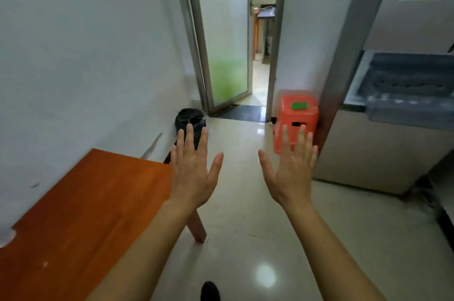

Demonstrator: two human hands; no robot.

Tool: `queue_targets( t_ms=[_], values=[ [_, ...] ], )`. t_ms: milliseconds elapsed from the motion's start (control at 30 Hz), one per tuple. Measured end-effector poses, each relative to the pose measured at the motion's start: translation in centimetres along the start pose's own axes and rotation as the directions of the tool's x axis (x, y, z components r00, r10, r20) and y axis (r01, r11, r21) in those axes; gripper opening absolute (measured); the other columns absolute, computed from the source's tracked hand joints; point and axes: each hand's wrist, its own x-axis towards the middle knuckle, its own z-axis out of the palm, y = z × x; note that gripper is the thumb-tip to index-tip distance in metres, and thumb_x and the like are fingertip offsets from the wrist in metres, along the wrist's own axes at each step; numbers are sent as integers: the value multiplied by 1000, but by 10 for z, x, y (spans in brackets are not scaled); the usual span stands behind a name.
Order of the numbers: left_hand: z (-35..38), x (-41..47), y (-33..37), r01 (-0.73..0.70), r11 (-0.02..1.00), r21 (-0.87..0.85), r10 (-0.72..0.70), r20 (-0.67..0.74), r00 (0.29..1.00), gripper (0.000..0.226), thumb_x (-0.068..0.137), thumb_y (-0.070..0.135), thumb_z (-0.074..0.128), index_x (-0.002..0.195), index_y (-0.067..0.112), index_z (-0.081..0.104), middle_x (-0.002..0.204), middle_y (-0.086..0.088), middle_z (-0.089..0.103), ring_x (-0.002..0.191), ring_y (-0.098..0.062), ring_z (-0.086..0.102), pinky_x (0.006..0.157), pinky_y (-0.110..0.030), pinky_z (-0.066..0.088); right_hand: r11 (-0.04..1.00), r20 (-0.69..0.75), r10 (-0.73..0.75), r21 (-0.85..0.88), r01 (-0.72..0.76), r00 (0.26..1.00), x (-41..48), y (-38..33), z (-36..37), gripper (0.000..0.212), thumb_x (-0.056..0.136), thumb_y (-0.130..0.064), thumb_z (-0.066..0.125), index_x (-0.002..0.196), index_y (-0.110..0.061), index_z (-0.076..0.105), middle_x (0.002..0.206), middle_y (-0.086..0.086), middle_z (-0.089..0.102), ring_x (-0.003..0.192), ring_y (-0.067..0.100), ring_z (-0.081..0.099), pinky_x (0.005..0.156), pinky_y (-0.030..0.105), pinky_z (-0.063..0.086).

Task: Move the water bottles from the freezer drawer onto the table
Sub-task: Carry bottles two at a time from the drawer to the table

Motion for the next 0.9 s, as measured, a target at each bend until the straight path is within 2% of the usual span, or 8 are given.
queue_targets(
  t_ms=[100,200,400,500,700,900],
  values=[
    [32,37,47,-93,995,-21,94,25,995,73,96,66,16,158,30,1,166,-1,-14,152,-21,-18,124,-49,0,994,-21,92,-58,-93,996,22,57,-16,83,95,-69,32,159,-32,-4,166,13,-10,153,32,-12,123,55,0],
    [71,80,97,-161,985,-58,164,55,985,75,94,68,12,159,30,3,167,-2,-11,152,-21,-16,124,-51,2,976,-51,181,-114,-185,982,50,109,-25,85,93,-74,26,160,-29,0,166,14,-11,152,32,-14,122,54,-3],
    [139,173,193,-277,944,-182,294,74,953,76,94,67,16,159,28,7,167,-5,-7,153,-24,-12,123,-53,6,934,-106,243,-245,-262,964,134,194,-42,86,91,-76,25,160,-27,7,166,15,-12,152,34,-16,122,57,-3],
    [164,222,255,-361,906,-223,386,82,919,75,95,66,17,159,29,3,167,-4,-10,153,-24,-14,123,-52,2,911,-165,265,-281,-303,950,178,239,-62,87,91,-75,27,160,-27,7,166,14,-14,152,33,-15,122,57,-3],
    [222,278,372,-460,846,-270,507,143,850,71,100,63,24,158,32,-4,166,-1,-16,151,-21,-20,121,-44,-9,853,-256,390,-262,-452,884,216,334,-96,87,91,-74,31,160,-28,5,166,12,-13,153,31,-14,122,55,0],
    [288,305,475,-470,832,-293,540,240,807,71,100,61,27,158,32,-1,166,-2,-15,152,-22,-18,122,-45,-3,815,-244,488,-215,-538,838,255,441,-120,88,90,-76,28,160,-30,1,167,10,-9,153,29,-12,123,51,0]
  ],
)
